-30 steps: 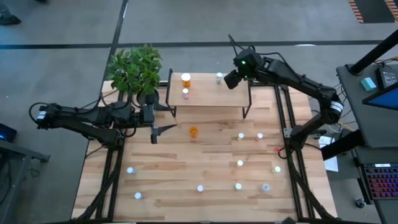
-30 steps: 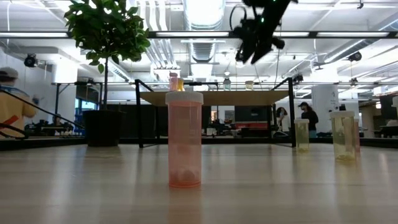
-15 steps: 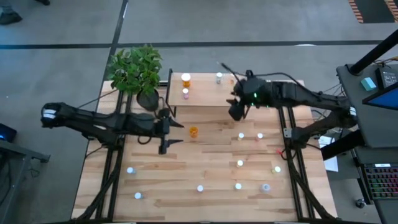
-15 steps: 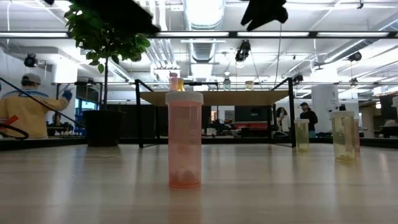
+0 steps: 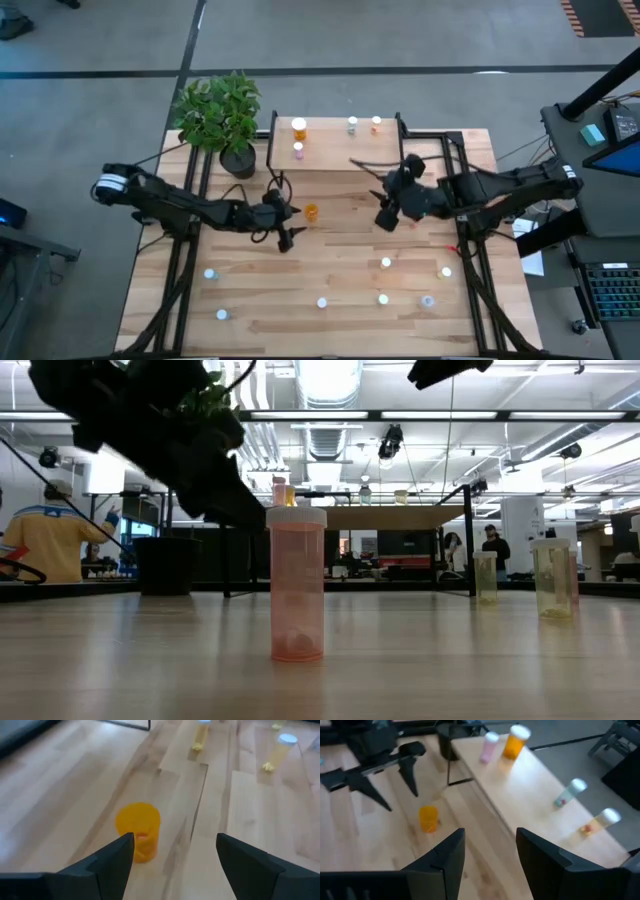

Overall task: Pick and place medicine bottles onto shelf by color
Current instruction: Put the orange pill bottle on the shelf

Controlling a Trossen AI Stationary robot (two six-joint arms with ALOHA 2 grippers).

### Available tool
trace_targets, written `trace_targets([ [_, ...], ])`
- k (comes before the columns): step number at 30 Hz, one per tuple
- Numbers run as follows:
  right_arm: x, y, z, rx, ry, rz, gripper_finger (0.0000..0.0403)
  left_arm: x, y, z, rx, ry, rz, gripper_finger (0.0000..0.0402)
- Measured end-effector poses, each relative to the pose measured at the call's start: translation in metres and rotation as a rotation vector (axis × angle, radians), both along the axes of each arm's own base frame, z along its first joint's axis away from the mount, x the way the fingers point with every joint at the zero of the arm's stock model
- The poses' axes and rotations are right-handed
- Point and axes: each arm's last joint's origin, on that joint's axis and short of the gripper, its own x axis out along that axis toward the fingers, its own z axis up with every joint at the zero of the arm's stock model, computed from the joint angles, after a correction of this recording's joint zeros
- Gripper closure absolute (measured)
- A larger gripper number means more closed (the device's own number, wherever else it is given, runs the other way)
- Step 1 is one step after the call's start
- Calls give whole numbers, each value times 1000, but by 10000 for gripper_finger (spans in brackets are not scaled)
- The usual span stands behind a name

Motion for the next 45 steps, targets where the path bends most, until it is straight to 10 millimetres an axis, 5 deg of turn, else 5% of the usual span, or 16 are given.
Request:
trace_targets([
  [11,-8,25,-49,-34,-106,94,236,10,2,-37,1,65,161,73],
  [25,-24,22,-52,-88,-211,144,236,32,4,-59,41,-128,290,73],
  [45,-26,21,-54,-96,-204,150,236,36,4,-63,40,-180,312,178],
])
